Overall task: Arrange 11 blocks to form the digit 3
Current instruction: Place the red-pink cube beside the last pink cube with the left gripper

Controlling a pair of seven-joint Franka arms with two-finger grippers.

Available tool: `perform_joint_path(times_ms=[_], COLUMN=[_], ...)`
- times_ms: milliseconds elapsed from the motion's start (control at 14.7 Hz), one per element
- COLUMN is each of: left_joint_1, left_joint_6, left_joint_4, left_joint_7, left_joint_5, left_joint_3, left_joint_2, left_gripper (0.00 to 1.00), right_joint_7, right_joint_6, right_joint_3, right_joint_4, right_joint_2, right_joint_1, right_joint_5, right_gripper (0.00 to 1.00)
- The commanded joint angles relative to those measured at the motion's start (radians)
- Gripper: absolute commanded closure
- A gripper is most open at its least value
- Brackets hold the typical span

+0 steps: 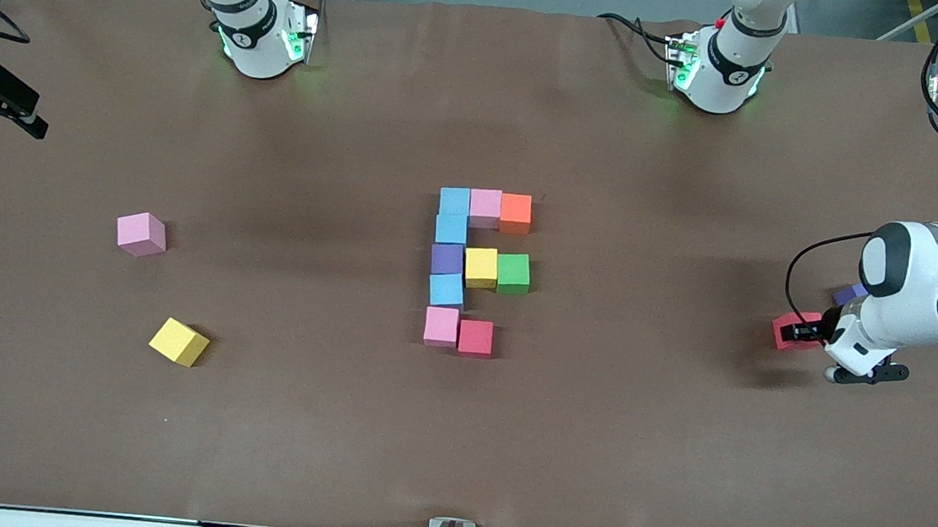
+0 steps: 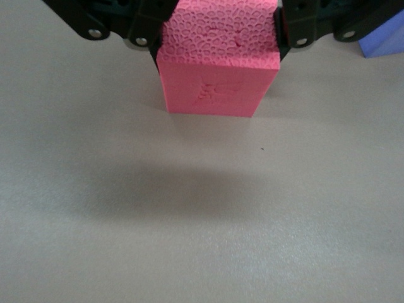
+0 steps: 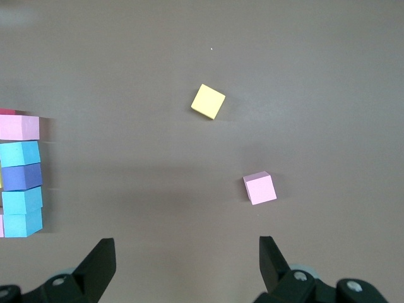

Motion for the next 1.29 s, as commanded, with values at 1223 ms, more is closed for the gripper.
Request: perform_joint_path(times_ms=[1223], left_joint_1=[-0.704], left_joint_6=[0.053], left_joint_4=[0.535], left_joint_7=[-1.859], left_joint_5=[-0.188], left_joint_3=[-0.016], left_joint_2=[0.311], left_gripper=[0.82], right_joint_7=[0.004], right_joint_6=[-0.006], right_joint_3=[-0.003], right_joint_4=[-0.001], right_joint_2=[-0.009], right_joint_1=[0.007], right_joint_5=[-0.014], right_gripper=[0.0])
